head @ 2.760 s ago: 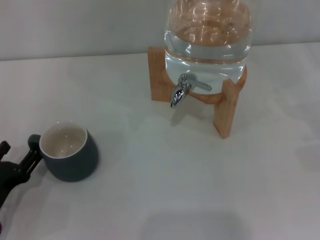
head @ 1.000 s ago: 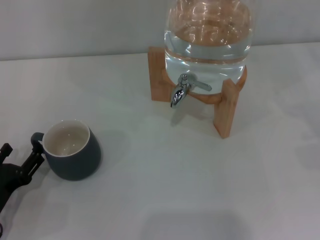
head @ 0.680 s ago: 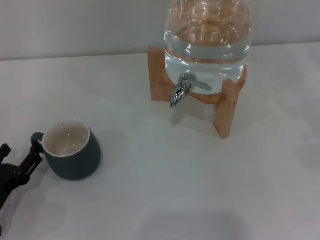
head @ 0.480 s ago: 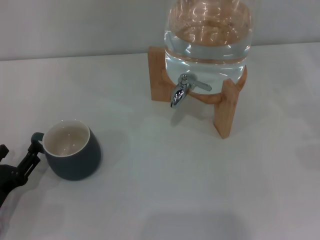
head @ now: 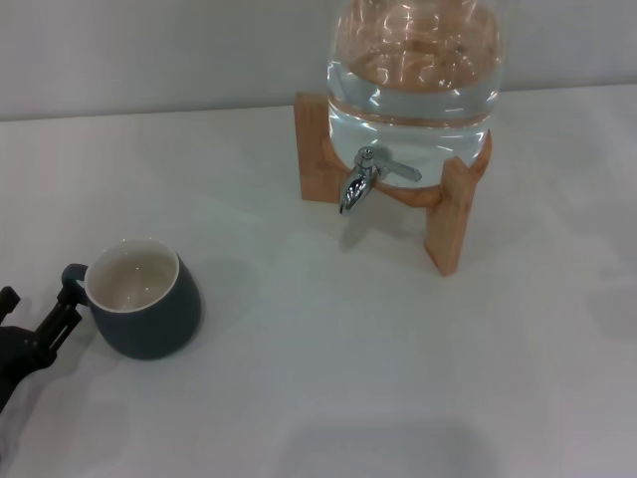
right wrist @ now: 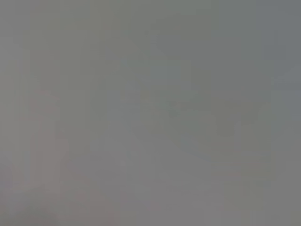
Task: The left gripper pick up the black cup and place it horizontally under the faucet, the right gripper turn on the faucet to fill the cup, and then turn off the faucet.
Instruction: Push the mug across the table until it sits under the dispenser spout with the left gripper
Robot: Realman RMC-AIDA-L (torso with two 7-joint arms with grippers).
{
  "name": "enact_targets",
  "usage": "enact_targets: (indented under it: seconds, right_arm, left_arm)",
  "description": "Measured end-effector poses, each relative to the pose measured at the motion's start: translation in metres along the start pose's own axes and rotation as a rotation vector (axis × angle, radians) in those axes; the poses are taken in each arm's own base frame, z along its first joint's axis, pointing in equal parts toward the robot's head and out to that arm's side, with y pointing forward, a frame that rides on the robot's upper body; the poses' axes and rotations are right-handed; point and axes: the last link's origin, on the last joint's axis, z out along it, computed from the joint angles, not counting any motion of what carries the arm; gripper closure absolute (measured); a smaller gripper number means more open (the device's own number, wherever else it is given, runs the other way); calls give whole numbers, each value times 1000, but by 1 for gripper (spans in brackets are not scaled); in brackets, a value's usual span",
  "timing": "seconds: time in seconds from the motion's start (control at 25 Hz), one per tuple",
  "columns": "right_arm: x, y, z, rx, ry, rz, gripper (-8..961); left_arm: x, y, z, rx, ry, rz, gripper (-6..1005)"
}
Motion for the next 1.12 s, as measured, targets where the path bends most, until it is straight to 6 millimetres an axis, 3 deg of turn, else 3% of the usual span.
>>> enact_targets:
  seconds: [1.12]
  right_arm:
    - [2, 2, 0, -2, -3, 7, 107]
  left_arm:
    - [4, -5, 1, 3, 7, 150, 137]
